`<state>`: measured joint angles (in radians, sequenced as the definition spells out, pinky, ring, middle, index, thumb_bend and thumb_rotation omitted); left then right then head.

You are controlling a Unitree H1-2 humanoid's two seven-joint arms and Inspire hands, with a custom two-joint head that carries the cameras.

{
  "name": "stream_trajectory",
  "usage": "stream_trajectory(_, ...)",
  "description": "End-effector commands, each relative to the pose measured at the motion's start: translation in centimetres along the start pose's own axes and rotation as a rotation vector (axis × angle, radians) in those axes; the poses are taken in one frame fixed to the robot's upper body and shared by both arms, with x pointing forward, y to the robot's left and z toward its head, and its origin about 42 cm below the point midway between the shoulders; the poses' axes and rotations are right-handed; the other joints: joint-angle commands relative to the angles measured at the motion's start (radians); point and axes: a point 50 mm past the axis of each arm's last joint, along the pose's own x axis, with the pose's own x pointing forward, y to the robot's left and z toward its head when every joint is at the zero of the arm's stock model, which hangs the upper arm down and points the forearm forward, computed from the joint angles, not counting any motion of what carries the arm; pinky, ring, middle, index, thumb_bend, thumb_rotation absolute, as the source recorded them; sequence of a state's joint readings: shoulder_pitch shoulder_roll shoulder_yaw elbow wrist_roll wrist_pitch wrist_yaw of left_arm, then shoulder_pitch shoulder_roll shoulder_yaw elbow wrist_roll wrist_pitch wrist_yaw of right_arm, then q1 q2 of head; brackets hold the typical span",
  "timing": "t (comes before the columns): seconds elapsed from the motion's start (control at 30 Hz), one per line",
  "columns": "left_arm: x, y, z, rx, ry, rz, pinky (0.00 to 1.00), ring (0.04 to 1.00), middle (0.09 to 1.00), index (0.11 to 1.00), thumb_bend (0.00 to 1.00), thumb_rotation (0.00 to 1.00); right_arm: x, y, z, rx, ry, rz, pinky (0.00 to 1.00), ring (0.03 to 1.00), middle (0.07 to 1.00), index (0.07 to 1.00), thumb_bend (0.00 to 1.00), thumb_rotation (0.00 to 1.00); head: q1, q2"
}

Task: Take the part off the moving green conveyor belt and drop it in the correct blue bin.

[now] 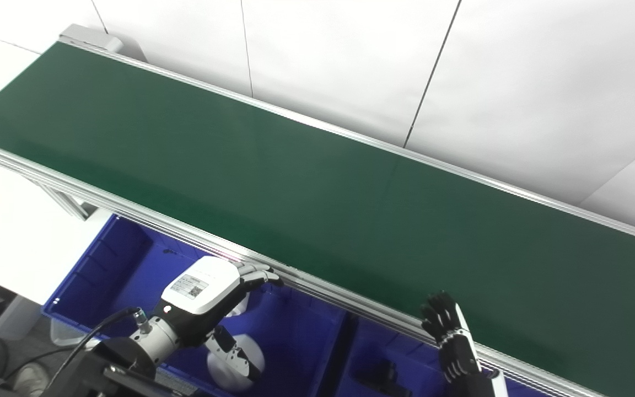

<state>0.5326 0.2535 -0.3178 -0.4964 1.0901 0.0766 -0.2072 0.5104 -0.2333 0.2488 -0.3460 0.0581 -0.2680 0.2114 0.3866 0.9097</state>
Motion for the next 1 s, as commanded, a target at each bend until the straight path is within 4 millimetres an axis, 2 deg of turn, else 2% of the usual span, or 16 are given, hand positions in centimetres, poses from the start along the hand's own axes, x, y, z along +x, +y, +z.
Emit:
stream_trajectory(0.0,-0.3,0.7,0.5,0.009,-0.018,0.031,0.79,0.838,0.859,0.8,1.0,0.37,0.0,0.1,0.8,0.005,-0.024,-0.002,0.9,0.911,0.937,0.958,0.88,0.9,-0.002,0.001)
stream_trajectory(0.13,-0.5,0.9,0.6,-0.015,-0.051,0.066,0.77,0.822,0.848,0.796,1.0,0.38,0.0,0.2,0.9,0.007,-0.028,0.0,0.9,0.91,0.936,0.957,0.87,0.89,-0.018,0.004)
stream_trajectory(0.27,-1.0,1.8,2.3,-0.054,-0.13,0.145,0.76,0.809,0.843,0.794,0.99,0.39,0.0,0.5,0.9,0.003,-0.027,0.004,0.89,0.912,0.94,0.959,0.86,0.9,-0.069,0.014)
stream_trajectory(0.3,-1.1,2.0,3.4,-0.115,-0.175,0.174,0.76,0.807,0.842,0.794,0.98,0.4,0.0,0.7,0.9,0.005,-0.025,0.005,0.89,0.914,0.942,0.96,0.86,0.9,-0.108,0.019)
stream_trajectory(0.33,-1.3,2.2,4.2,-0.159,-0.206,0.195,0.74,0.801,0.838,0.793,0.93,0.41,0.1,0.8,1.0,0.006,-0.024,0.006,0.89,0.915,0.944,0.961,0.86,0.89,-0.108,0.019)
stream_trajectory(0.37,-1.2,2.4,5.5,-0.286,-0.254,0.219,0.74,0.799,0.837,0.793,0.91,0.41,0.1,1.0,0.9,0.005,-0.022,0.006,0.89,0.916,0.945,0.961,0.86,0.89,-0.157,0.024)
stream_trajectory(0.4,-1.2,2.5,6.3,-0.375,-0.285,0.236,0.69,0.787,0.828,0.783,0.87,0.4,0.2,1.2,0.9,0.004,-0.022,0.006,0.89,0.917,0.944,0.96,0.85,0.89,-0.157,0.024)
stream_trajectory(0.47,-0.3,2.7,7.5,-0.668,-0.369,0.237,0.68,0.79,0.832,0.785,0.82,0.4,0.6,2.0,0.8,-0.021,-0.026,0.004,0.9,0.921,0.943,0.954,0.84,0.89,-0.274,0.034)
stream_trajectory(0.57,0.6,2.9,6.9,-0.851,-0.401,0.223,0.73,0.818,0.853,0.81,0.78,0.45,1.3,3.4,0.9,-0.038,-0.025,0.003,0.91,0.927,0.947,0.95,0.83,0.9,-0.405,0.043)
stream_trajectory(0.63,1.6,2.7,5.9,-0.919,-0.392,0.222,0.85,0.888,0.892,0.844,0.77,0.55,1.9,4.6,1.1,-0.03,-0.016,-0.01,0.92,0.937,0.956,0.954,0.83,0.91,-0.497,0.049)
stream_trajectory(0.67,2.1,2.7,5.2,-0.913,-0.394,0.227,0.88,0.909,0.907,0.857,0.78,0.56,2.2,5.3,1.2,-0.024,-0.009,-0.018,0.93,0.94,0.96,0.956,0.83,0.92,-0.584,0.05)
stream_trajectory(0.77,3.3,2.5,3.5,-0.788,-0.425,0.231,0.86,0.91,0.919,0.877,0.81,0.59,3.1,6.9,1.4,-0.024,0.01,-0.034,0.95,0.958,0.974,0.961,0.84,0.95,-0.656,0.05)
stream_trajectory(0.8,3.5,2.4,2.9,-0.755,-0.435,0.227,0.85,0.905,0.916,0.876,0.82,0.59,3.4,7.4,1.5,-0.027,0.013,-0.036,0.95,0.961,0.976,0.962,0.84,0.95,-0.713,0.049)
stream_trajectory(0.83,3.7,2.4,2.5,-0.731,-0.441,0.217,0.84,0.898,0.91,0.871,0.83,0.58,3.7,7.9,1.6,-0.026,0.016,-0.04,0.96,0.966,0.977,0.964,0.83,0.96,-0.73,0.049)
stream_trajectory(0.87,3.7,2.4,2.0,-0.715,-0.445,0.208,0.84,0.897,0.909,0.868,0.84,0.57,3.9,8.4,1.8,-0.026,0.018,-0.043,0.97,0.971,0.979,0.964,0.83,0.96,-0.777,0.048)
stream_trajectory(0.97,3.9,2.4,1.0,-0.675,-0.453,0.165,0.85,0.901,0.914,0.873,0.86,0.57,4.4,9.3,2.0,-0.021,0.027,-0.057,0.99,0.982,0.984,0.965,0.82,0.95,-0.822,0.044)
